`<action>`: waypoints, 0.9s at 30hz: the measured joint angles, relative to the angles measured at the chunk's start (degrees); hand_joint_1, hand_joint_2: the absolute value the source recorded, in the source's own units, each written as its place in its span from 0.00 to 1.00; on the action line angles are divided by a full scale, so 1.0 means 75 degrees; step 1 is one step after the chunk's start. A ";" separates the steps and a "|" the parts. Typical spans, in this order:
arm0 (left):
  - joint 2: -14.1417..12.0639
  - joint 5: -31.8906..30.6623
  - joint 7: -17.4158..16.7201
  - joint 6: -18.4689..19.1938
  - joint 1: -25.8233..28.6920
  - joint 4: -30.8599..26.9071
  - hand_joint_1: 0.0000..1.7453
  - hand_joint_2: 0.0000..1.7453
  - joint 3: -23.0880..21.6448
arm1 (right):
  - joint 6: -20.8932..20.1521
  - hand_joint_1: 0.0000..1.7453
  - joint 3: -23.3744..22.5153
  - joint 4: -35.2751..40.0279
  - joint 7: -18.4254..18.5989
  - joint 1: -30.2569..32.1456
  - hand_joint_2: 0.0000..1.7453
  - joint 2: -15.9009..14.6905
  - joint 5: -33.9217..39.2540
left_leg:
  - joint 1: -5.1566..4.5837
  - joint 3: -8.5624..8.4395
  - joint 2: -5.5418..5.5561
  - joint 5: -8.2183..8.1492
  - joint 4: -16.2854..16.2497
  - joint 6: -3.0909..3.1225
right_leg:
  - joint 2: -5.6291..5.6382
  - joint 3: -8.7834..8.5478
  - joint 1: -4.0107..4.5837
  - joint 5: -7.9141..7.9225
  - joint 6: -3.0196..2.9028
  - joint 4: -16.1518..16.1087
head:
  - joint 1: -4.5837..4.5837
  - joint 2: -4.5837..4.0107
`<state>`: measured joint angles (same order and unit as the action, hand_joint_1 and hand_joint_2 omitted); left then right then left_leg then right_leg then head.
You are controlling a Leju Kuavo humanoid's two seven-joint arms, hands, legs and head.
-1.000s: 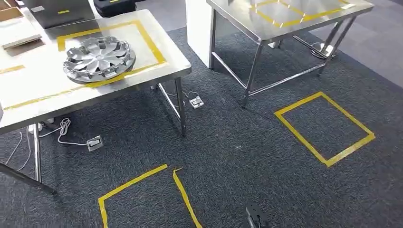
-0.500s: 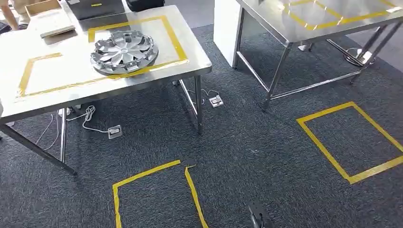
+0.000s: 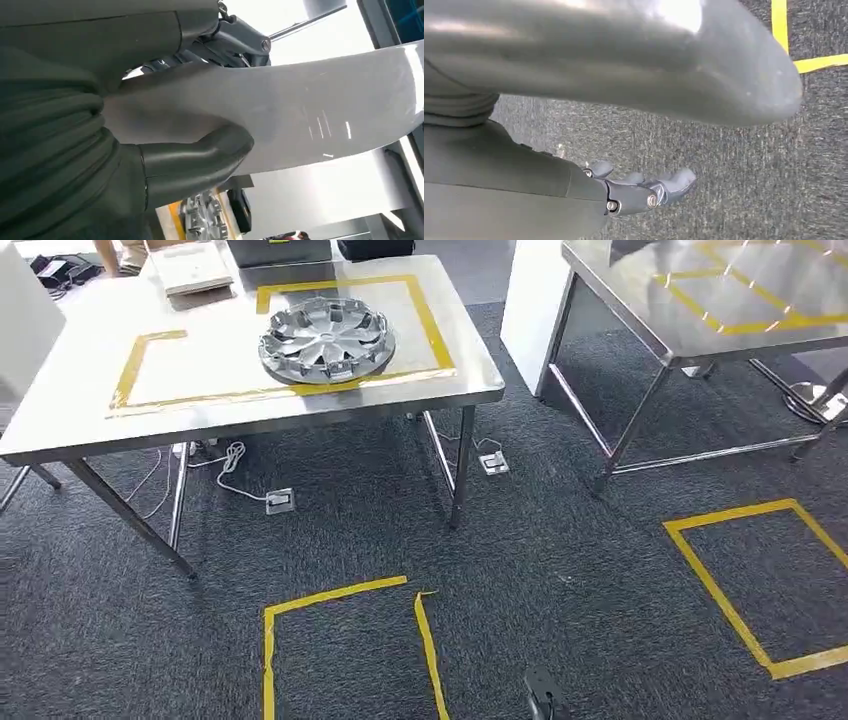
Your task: Take the parts from the cabinet and place them on the table.
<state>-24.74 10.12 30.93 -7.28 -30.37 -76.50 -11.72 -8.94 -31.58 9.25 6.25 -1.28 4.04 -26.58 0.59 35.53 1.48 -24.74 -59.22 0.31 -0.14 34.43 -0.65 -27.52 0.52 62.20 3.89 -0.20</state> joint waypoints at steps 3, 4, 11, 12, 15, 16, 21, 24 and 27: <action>-0.0018 0.0000 0.0000 -0.0003 0.0001 -0.0006 1.00 1.00 0.0000 | 0.0003 0.00 0.0000 0.0000 0.0009 -0.0004 0.00 0.0003 -0.0023 | -0.0050 0.0045 0.0066 0.0022 -0.0011 -0.0148 | 0.0048 -0.0098 0.0023 -0.0034 -0.0062 -0.0338 | -0.0006 0.0000; -0.0032 0.0000 0.0000 -0.0003 0.0009 -0.0009 1.00 1.00 0.0000 | 0.0003 0.00 0.0000 -0.0003 0.0009 -0.0001 0.00 0.0012 -0.0023 | -0.0052 0.0042 0.0062 -0.0043 -0.0022 -0.0051 | 0.0046 -0.0102 0.0020 -0.0015 -0.0041 -0.0366 | -0.0003 0.0000; -0.0099 0.0000 0.0029 -0.0061 0.0082 -0.0009 1.00 1.00 0.0009 | 0.0026 0.00 -0.0029 0.0000 0.0012 -0.0002 0.00 0.0020 -0.0044 | -0.0046 -0.0039 0.0048 0.0072 0.0120 -0.0182 | 0.0051 -0.0102 0.0032 0.0000 -0.0134 -0.0360 | -0.0006 0.0000; -0.0105 0.0000 0.0035 -0.0067 0.0095 -0.0009 1.00 1.00 0.0009 | 0.0026 0.00 -0.0038 0.0000 0.0012 -0.0004 0.00 0.0023 -0.0044 | -0.0046 -0.0040 0.0048 0.0080 0.0127 -0.0195 | 0.0050 -0.0100 0.0033 -0.0004 -0.0141 -0.0359 | -0.0006 0.0000; -0.0146 0.0000 0.0070 -0.0070 0.0166 -0.0009 1.00 1.00 0.0017 | 0.0050 0.00 -0.0041 -0.0003 0.0012 -0.0004 0.00 0.0035 -0.0055 | -0.0045 -0.0041 0.0048 0.0079 0.0135 -0.0218 | 0.0049 -0.0098 0.0037 -0.0008 -0.0160 -0.0355 | -0.0006 0.0000; -0.0157 0.0000 0.0073 -0.0073 0.0189 -0.0009 1.00 1.00 0.0017 | 0.0064 0.00 -0.0041 0.0000 0.0032 -0.0004 0.00 0.0041 -0.0058 | -0.0045 -0.0040 0.0048 0.0079 0.0135 -0.0227 | 0.0049 -0.0098 0.0037 -0.0011 -0.0164 -0.0355 | -0.0003 0.0000; -0.0262 0.0000 0.0152 -0.0096 0.0276 -0.0125 1.00 1.00 0.0067 | 0.0111 0.00 -0.0044 0.0000 0.0032 -0.0017 0.00 0.0099 -0.0070 | 0.0041 -0.0306 0.0001 0.0243 0.0589 -0.0070 | 0.0043 -0.0178 0.0029 -0.0050 -0.0019 -0.0378 | 0.0006 0.0000; -0.0248 -0.0006 0.0146 -0.0125 0.0358 -0.0131 1.00 1.00 0.0079 | 0.0117 0.00 -0.0044 0.0000 0.0032 -0.0033 0.00 0.0117 -0.0085 | 0.0090 -0.0299 -0.0014 0.0247 0.0594 -0.0067 | 0.0045 0.0592 -0.0046 -0.0817 0.0114 0.1143 | 0.0032 0.0000; -0.0233 -0.0023 0.0152 -0.0125 0.0454 -0.0134 1.00 1.00 0.0079 | 0.0123 0.00 -0.0047 0.0000 0.0038 -0.0019 0.00 0.0119 -0.0090 | 0.0195 -0.0245 -0.0007 0.0187 0.0477 -0.0178 | 0.0042 0.0681 -0.0181 -0.0560 0.0304 0.1184 | 0.0038 0.0000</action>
<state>-26.49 9.94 32.06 -8.22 -26.97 -77.50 -11.13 -8.02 -31.93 9.25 6.54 -1.43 4.94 -27.26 2.05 33.69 1.43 -23.34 -55.64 -1.02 0.18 39.54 -2.01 -31.72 2.80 71.08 4.18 -0.20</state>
